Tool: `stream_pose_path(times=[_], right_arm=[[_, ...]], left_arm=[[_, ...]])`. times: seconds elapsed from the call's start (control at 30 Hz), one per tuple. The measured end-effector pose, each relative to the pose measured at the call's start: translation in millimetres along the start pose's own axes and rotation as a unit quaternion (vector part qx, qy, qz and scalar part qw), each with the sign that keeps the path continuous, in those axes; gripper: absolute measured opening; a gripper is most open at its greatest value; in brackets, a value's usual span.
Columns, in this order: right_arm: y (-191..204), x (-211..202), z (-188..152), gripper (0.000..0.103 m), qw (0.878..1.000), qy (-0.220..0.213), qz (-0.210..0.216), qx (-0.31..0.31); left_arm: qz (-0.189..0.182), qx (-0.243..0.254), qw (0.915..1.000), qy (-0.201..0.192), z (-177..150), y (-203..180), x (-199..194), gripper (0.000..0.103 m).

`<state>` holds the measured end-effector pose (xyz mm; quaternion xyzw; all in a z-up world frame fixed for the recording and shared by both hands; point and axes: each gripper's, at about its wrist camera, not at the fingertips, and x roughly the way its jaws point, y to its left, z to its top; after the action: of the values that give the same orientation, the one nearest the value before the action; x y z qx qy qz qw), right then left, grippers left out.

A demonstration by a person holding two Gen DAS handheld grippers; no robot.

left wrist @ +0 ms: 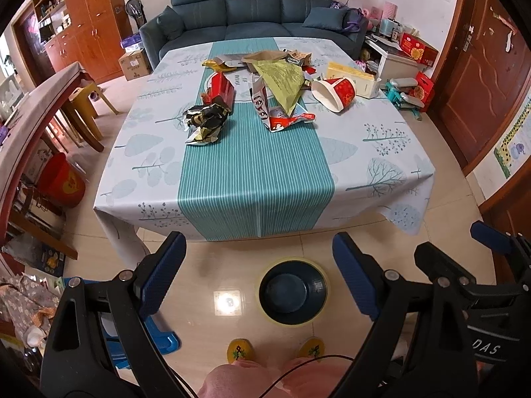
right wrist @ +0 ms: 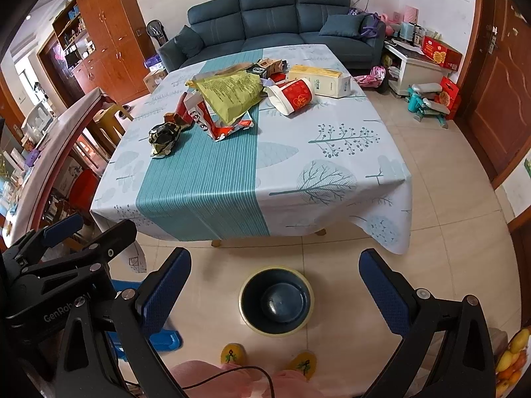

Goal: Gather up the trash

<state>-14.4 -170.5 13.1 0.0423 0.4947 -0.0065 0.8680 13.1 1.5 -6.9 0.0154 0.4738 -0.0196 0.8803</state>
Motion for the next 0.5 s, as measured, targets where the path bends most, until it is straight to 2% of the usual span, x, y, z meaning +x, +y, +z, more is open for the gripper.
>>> stream_pose_path(times=[0.5], right_arm=[[-1.9, 0.3, -2.7, 0.103, 1.000, -0.003, 0.002, 0.009]], left_arm=[[-0.004, 0.009, 0.9999, 0.004, 1.9, -3.3, 2.3, 0.088]])
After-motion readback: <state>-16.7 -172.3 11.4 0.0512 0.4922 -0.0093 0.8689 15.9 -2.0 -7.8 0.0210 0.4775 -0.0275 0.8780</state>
